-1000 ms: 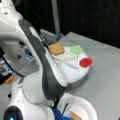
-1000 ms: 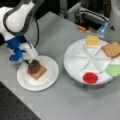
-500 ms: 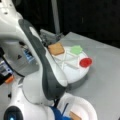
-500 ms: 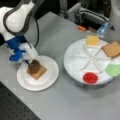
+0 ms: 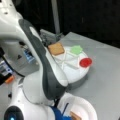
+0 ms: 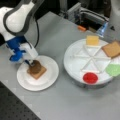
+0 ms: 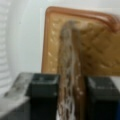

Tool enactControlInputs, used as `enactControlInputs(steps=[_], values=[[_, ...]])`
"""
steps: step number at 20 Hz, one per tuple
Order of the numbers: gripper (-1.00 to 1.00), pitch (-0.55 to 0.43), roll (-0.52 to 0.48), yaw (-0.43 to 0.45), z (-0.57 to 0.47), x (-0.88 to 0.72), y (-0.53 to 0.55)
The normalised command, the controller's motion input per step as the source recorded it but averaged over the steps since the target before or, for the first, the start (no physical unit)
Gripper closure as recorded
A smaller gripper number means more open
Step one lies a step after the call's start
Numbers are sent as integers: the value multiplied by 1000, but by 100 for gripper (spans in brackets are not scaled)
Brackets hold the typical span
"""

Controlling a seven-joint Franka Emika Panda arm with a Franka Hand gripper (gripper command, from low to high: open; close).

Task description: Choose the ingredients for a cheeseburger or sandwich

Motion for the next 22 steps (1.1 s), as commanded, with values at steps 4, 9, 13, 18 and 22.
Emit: enactControlInputs(steps=[4, 9, 13, 18, 22], values=[[-100, 23, 97, 218, -7, 261, -137], [-100, 35, 91, 232, 16, 272, -187], [-100, 52, 85, 248, 44, 270, -216], [-100, 107, 26, 222, 144, 212, -152], [-100, 201, -93, 176, 325, 47, 21]])
